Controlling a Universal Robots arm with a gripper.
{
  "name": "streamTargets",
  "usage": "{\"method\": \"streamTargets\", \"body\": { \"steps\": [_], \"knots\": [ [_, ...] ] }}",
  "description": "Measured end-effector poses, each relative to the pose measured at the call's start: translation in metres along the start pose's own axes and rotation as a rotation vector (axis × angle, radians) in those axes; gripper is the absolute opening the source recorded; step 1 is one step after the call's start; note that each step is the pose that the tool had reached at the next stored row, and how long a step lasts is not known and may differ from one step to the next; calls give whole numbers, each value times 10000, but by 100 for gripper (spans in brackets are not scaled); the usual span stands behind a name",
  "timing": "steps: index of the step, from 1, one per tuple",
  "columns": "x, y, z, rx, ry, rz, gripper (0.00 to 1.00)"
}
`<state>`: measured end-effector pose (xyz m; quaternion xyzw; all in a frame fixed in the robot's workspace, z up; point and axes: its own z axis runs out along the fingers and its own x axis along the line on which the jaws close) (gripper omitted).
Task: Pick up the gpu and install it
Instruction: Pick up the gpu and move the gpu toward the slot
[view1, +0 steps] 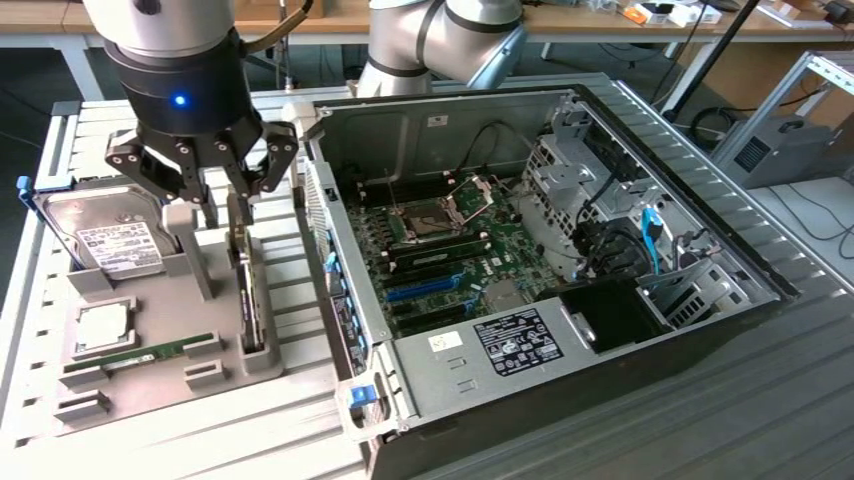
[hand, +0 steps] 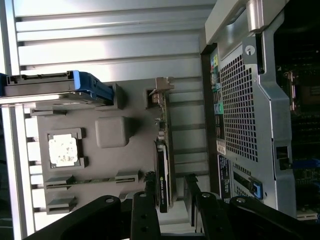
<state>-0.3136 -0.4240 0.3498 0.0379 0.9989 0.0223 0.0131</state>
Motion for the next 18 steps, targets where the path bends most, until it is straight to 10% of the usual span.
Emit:
{"method": "streamTargets", "body": {
  "steps": [18],
  "knots": [
    [3, -5, 105, 2, 2, 0, 36]
  ]
}}
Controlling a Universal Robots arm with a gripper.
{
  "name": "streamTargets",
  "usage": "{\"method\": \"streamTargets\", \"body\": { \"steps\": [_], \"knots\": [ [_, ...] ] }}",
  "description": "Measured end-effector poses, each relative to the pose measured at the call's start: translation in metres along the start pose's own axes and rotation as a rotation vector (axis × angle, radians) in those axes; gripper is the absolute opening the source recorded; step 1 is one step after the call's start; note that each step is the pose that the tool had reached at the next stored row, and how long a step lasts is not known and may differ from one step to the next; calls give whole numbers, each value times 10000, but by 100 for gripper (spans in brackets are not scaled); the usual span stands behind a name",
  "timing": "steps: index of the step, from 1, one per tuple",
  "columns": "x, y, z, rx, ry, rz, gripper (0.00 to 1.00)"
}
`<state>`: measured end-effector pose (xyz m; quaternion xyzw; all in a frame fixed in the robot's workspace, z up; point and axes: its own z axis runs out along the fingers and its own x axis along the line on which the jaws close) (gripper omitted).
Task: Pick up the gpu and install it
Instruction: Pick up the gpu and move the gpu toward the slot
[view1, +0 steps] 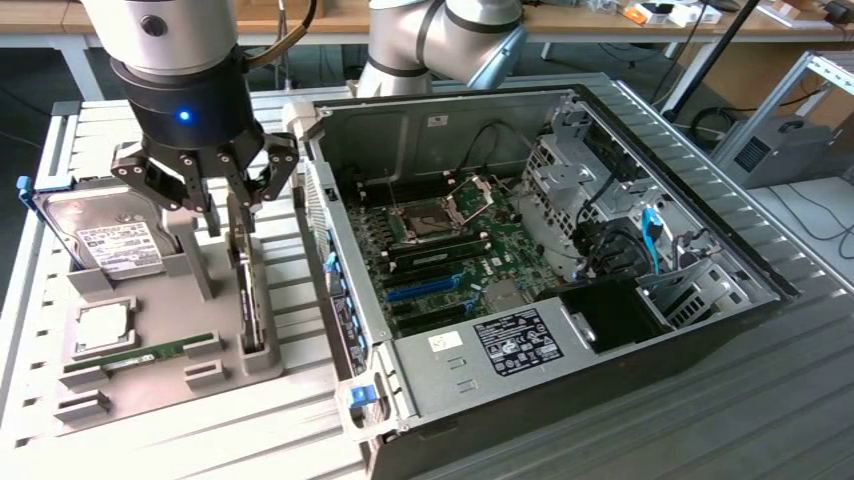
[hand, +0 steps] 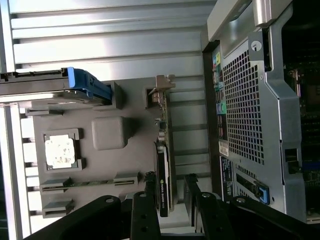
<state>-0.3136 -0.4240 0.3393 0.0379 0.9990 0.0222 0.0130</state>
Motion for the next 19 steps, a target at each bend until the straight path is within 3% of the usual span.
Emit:
{"method": "streamTargets", "body": {
  "steps": [4, 10, 19],
  "knots": [
    [0, -1, 12, -4, -4, -1, 36],
    [2, -5, 108, -1, -1, 0, 36],
    [2, -5, 112, 0, 0, -1, 37]
  ]
}}
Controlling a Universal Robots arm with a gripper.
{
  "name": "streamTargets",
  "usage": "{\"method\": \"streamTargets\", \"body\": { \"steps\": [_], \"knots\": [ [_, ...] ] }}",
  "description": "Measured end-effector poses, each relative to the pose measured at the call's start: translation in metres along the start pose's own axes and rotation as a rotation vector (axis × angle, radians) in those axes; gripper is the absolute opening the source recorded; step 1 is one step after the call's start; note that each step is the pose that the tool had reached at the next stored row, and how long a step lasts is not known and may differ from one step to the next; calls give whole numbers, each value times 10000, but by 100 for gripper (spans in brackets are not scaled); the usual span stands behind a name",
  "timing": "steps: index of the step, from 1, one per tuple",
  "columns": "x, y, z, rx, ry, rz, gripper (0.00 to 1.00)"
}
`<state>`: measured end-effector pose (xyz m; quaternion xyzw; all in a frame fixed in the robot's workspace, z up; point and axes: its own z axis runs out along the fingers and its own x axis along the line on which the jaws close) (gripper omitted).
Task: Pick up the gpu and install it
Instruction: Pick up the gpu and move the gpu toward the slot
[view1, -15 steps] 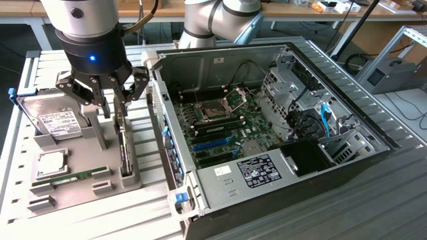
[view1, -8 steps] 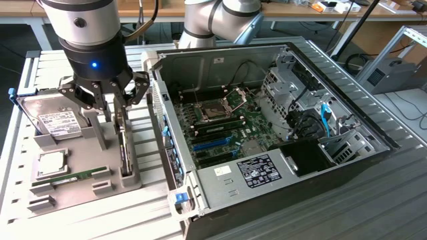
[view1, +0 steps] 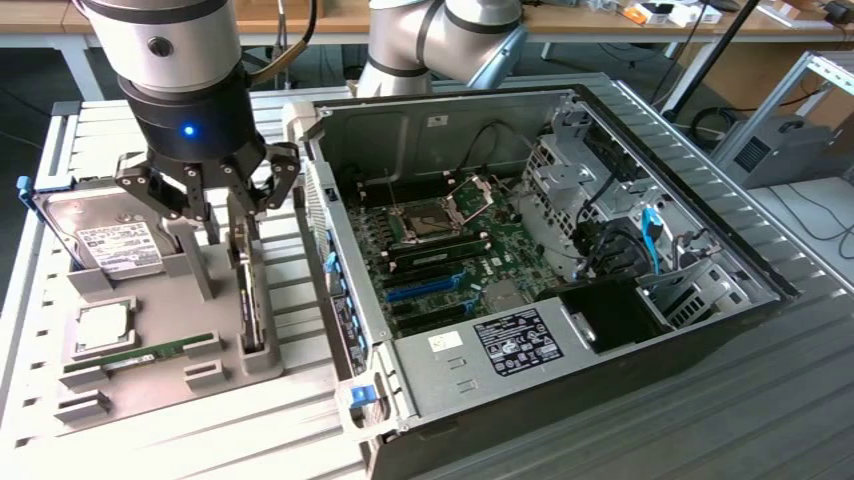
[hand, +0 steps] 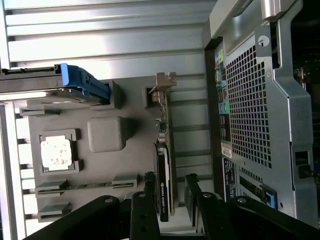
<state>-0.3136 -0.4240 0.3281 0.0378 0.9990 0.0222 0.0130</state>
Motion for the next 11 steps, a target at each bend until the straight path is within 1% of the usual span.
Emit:
{"method": "streamTargets", "body": {
  "steps": [1, 2, 5, 9, 11],
  "knots": [
    [0, 0, 0, 0, 0, 1, 37],
    [0, 0, 0, 0, 0, 1, 44],
    [0, -4, 1, -7, -2, 1, 44],
    [-8, -106, -4, -22, 2, 1, 44],
    [-10, -136, -5, -21, 2, 1, 44]
  ]
}}
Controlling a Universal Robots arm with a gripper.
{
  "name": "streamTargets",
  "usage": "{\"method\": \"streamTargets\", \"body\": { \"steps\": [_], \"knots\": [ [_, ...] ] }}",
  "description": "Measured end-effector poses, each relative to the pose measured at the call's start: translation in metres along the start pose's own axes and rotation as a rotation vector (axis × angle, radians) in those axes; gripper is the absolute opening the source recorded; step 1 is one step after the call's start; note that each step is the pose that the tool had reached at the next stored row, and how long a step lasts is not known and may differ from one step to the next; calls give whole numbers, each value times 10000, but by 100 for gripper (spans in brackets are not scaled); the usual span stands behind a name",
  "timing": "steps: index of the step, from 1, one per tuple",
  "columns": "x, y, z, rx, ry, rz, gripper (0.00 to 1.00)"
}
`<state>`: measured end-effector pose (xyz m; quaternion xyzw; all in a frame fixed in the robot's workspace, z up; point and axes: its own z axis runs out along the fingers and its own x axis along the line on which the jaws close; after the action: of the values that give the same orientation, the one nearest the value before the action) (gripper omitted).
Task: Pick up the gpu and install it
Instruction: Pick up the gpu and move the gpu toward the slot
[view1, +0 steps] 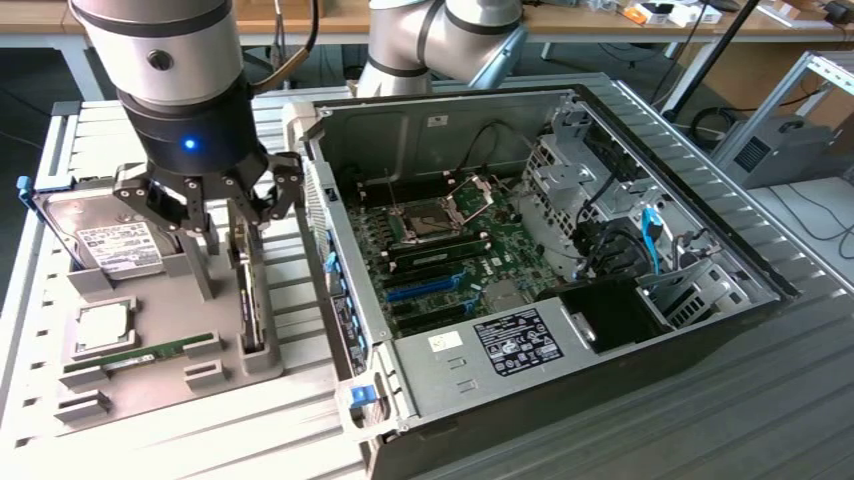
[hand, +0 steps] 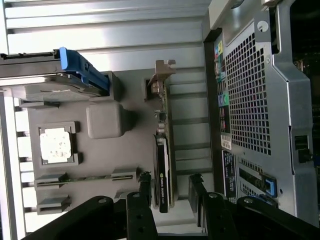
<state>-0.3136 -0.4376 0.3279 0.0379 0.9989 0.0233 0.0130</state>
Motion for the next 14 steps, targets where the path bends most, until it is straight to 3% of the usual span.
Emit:
{"method": "streamTargets", "body": {
  "steps": [14],
  "knots": [
    [6, -22, 294, -16, 0, 1, 44]
  ]
}}
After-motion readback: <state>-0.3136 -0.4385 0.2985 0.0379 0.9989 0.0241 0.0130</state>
